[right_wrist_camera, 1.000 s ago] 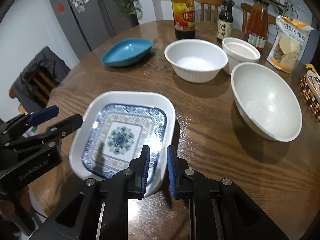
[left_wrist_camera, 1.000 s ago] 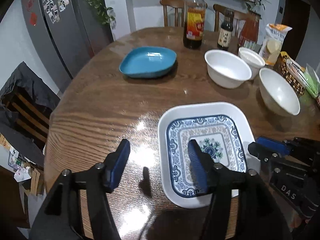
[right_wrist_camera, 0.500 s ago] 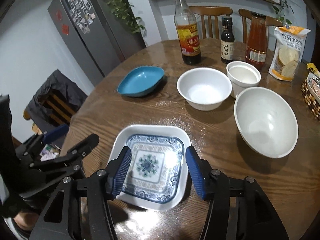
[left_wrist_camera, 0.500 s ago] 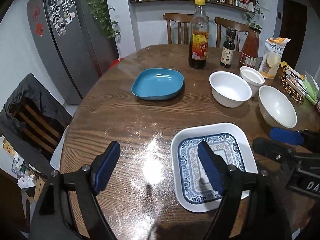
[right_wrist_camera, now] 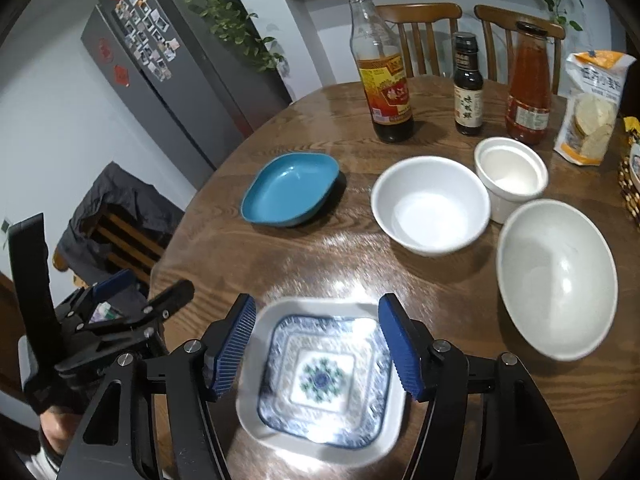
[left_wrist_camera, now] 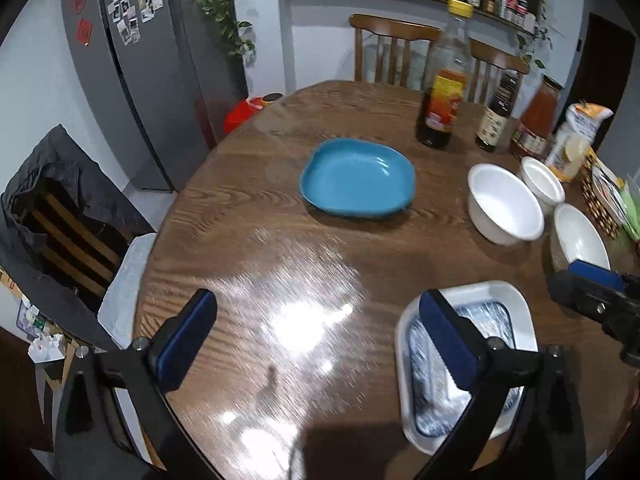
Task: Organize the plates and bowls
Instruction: 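Move both grippers to the teal dish and close them on its rim, then lift the teal dish with both grippers and lower it onto the stacked plates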
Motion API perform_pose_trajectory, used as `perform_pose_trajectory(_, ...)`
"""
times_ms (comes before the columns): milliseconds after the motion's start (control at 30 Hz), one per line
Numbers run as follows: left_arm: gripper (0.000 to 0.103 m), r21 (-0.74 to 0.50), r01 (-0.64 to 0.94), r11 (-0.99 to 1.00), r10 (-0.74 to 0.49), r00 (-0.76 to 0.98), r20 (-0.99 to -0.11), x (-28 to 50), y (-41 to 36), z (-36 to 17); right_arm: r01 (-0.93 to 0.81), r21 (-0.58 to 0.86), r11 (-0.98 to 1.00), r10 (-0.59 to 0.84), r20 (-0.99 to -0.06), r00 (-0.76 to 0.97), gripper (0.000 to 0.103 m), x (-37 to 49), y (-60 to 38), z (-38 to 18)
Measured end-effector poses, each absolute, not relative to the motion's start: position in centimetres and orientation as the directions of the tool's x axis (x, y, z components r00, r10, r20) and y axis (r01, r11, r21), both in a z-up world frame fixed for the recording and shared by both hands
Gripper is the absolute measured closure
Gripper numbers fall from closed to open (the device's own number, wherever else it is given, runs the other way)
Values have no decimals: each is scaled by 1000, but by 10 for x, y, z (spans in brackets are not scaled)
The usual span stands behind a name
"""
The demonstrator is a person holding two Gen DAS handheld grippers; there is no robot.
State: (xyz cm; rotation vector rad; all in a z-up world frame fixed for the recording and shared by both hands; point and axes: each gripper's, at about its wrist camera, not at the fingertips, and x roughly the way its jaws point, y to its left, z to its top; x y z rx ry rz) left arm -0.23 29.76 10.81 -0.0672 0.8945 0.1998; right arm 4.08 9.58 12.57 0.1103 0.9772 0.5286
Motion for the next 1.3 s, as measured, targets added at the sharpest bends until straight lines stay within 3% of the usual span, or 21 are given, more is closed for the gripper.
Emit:
perform_pose_trajectory(367, 1, -45, -234, 971, 95, 556, -826, 88, 347, 95, -318, 335, 887, 445, -802, 398, 38, 119, 145, 115)
perform_pose_trajectory(567, 2, -31, -253, 967, 112, 530, -841, 130, 357, 77, -285, 247, 926, 349, -844, 406, 38, 165, 172, 92)
perform_pose_trajectory(933, 25, -6, -243, 970, 115, 479, -870, 157, 362, 41, -317, 171, 933, 288, -884, 369, 40, 191, 207, 61)
perform_pose_trajectory(1033, 31, -10, -252, 968, 115, 475, -872, 157, 364, 38, -309, 181, 934, 291, -887, 359, 48, 193, 206, 56)
perform_pose_trajectory(1133, 39, -18, -250, 968, 105, 469, -877, 158, 364, 35, -315, 162, 935, 272, -897, 349, 63, 195, 209, 49)
perform_pose_trajectory(1200, 48, -31, -245, 969, 90, 467, -880, 158, 363, 33, -317, 170, 933, 277, -901, 333, 80, 197, 211, 46)
perform_pose_trajectory(1300, 61, -34, -234, 972, 86, 484, -871, 157, 360, 37, -325, 170, 930, 278, -905, 322, 86, 197, 213, 42)
